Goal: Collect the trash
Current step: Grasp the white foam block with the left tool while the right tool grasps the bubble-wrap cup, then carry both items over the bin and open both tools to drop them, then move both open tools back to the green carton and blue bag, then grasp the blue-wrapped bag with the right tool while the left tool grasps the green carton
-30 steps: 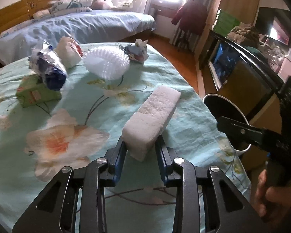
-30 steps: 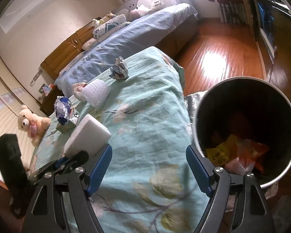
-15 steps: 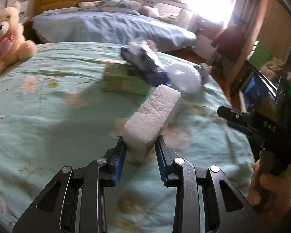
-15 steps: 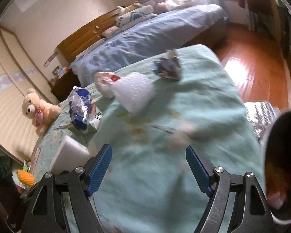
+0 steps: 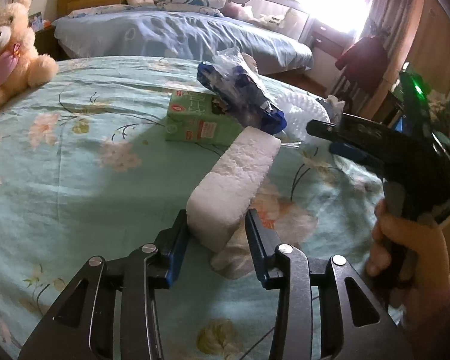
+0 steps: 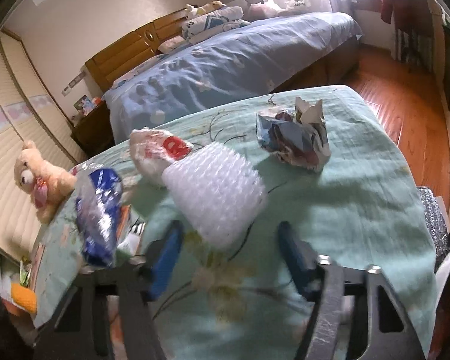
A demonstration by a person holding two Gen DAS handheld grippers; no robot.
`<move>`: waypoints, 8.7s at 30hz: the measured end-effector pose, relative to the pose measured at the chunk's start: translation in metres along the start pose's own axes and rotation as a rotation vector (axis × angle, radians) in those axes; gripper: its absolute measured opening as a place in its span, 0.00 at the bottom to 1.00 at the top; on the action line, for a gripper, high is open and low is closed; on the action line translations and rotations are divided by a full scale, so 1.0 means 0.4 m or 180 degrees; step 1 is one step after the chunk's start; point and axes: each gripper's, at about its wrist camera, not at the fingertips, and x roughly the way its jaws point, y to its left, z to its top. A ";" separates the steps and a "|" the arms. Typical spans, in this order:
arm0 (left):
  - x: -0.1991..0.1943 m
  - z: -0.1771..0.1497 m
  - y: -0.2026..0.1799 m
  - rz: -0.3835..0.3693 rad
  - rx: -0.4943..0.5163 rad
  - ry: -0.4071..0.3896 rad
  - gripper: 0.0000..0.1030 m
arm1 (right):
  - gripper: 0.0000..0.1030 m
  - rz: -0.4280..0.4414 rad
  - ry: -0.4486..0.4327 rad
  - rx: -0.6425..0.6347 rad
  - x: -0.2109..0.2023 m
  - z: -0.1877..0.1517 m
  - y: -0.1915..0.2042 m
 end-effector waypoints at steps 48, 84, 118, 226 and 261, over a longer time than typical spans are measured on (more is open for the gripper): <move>-0.070 -0.087 -0.382 -0.0751 0.0826 0.0071 0.27 | 0.14 -0.0314 -0.0379 0.0667 -0.442 -0.288 -0.277; 0.011 -0.087 -0.657 -0.0968 0.1403 0.0264 0.28 | 0.15 -0.0779 -0.0465 0.1146 -0.521 -0.335 -0.510; 0.127 -0.084 -0.774 -0.0923 0.1548 0.0526 0.35 | 0.34 -0.0888 -0.0246 0.1133 -0.471 -0.278 -0.585; 0.134 0.215 0.022 -0.0662 0.1340 0.0134 0.67 | 0.24 0.0139 0.0023 0.0101 -0.177 -0.137 -0.035; 0.122 0.155 -0.070 -0.0354 0.1182 0.0126 0.55 | 0.40 -0.0071 -0.0029 0.0061 -0.218 -0.169 -0.099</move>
